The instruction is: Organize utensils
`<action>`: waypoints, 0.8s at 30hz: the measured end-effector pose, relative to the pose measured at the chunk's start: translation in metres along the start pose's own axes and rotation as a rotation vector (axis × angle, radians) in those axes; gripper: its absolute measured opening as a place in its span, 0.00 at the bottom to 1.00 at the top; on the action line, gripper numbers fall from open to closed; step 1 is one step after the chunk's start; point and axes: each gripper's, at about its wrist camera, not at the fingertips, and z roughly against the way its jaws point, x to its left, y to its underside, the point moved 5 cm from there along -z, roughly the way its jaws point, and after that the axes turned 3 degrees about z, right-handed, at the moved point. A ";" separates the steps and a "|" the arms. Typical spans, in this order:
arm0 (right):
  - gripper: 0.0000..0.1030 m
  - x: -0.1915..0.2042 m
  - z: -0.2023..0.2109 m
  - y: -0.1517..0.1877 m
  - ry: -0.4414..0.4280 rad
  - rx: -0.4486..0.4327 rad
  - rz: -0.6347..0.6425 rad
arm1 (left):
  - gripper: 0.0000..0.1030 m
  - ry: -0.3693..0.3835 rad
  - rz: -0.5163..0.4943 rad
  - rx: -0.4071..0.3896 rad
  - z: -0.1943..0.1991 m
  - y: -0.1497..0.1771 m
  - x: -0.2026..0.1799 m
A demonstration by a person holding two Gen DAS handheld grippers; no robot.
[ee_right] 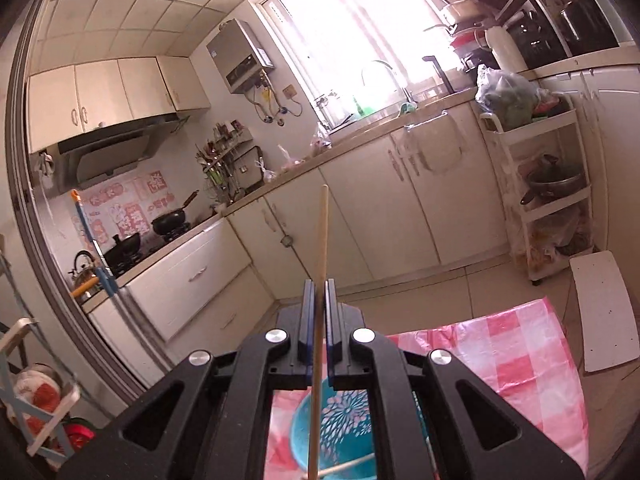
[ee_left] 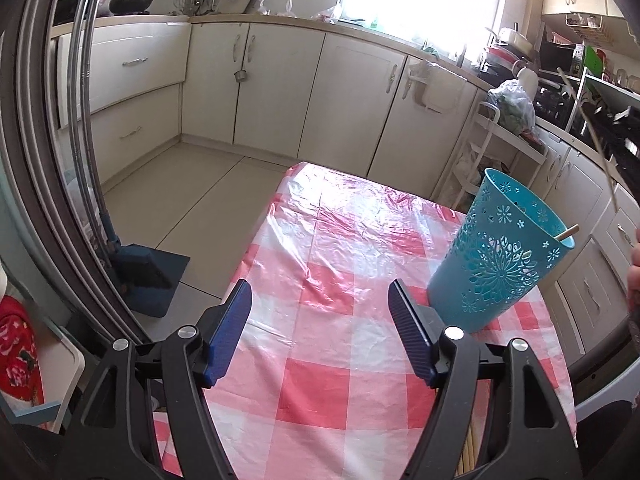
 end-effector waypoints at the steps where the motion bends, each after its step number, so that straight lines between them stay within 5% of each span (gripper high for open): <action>1: 0.05 -0.008 -0.009 0.005 0.026 0.009 0.002 | 0.65 -0.001 0.006 0.002 -0.001 -0.001 0.001; 6: 0.05 -0.039 -0.038 0.037 0.116 0.074 0.002 | 0.65 -0.001 0.025 0.018 -0.008 0.001 0.004; 15: 0.05 -0.035 -0.037 0.072 0.133 0.155 0.096 | 0.66 0.006 0.004 0.051 -0.016 0.008 -0.005; 22: 0.06 -0.028 0.022 0.086 0.150 0.144 0.132 | 0.68 -0.009 -0.001 0.064 -0.019 0.012 -0.003; 24: 0.06 -0.028 0.041 0.108 0.163 0.198 0.122 | 0.69 -0.008 -0.002 0.071 -0.019 0.014 -0.003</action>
